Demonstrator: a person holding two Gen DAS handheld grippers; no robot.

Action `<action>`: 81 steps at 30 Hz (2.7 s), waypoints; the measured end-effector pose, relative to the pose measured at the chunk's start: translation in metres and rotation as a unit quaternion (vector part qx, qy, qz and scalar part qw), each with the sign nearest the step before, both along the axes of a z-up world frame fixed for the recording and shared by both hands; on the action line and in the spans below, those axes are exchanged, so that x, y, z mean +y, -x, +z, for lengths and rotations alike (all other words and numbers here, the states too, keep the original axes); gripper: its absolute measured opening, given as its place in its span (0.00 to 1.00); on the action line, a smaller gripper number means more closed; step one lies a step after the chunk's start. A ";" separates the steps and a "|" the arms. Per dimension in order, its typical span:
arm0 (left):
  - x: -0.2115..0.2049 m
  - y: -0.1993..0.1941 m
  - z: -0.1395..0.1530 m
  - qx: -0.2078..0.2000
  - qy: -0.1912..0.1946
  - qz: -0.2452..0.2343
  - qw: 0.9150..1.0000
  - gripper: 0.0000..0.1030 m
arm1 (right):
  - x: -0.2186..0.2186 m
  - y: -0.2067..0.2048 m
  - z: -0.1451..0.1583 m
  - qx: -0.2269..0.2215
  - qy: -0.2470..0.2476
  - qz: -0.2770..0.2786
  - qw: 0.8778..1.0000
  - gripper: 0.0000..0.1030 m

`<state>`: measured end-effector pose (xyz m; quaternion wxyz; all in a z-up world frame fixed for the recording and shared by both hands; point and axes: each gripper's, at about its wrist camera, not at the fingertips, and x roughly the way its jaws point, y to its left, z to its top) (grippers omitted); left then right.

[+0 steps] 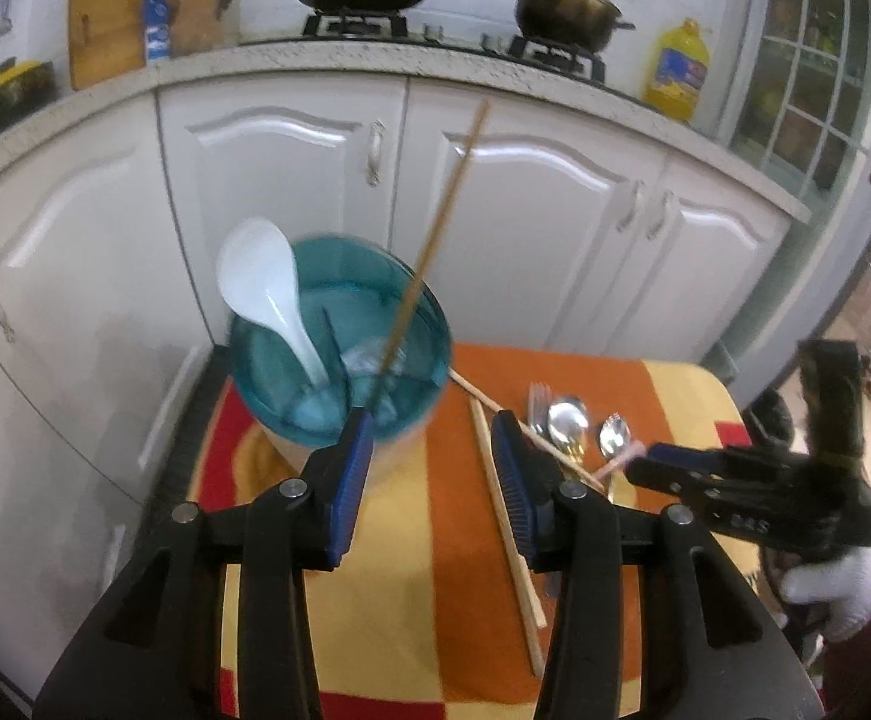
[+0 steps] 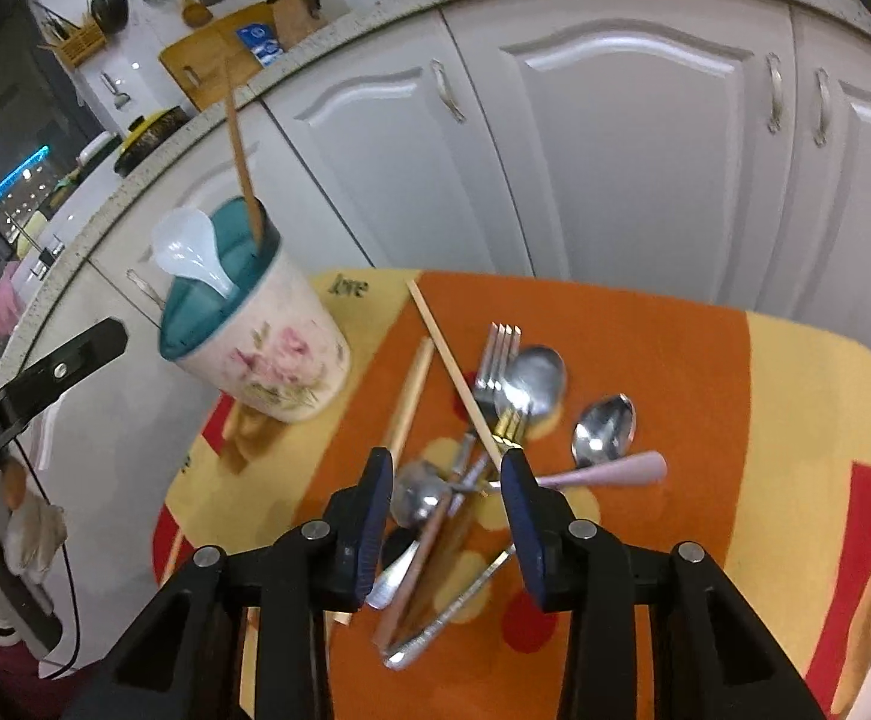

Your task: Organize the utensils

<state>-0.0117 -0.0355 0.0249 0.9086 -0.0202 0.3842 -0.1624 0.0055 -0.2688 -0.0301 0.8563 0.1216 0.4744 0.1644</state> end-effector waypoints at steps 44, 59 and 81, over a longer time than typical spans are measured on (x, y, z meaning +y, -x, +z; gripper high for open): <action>-0.054 -0.002 -0.074 0.105 -0.011 -0.035 0.994 0.39 | -0.077 0.073 -0.048 0.073 -0.001 -0.144 0.987 0.05; -0.054 -0.010 -0.084 0.120 -0.018 -0.032 0.992 0.39 | -0.047 0.037 -0.033 0.045 -0.021 -0.062 0.997 0.35; -0.049 -0.016 -0.101 0.141 -0.020 -0.027 0.989 0.39 | -0.010 -0.004 -0.068 0.078 -0.065 -0.026 0.995 0.09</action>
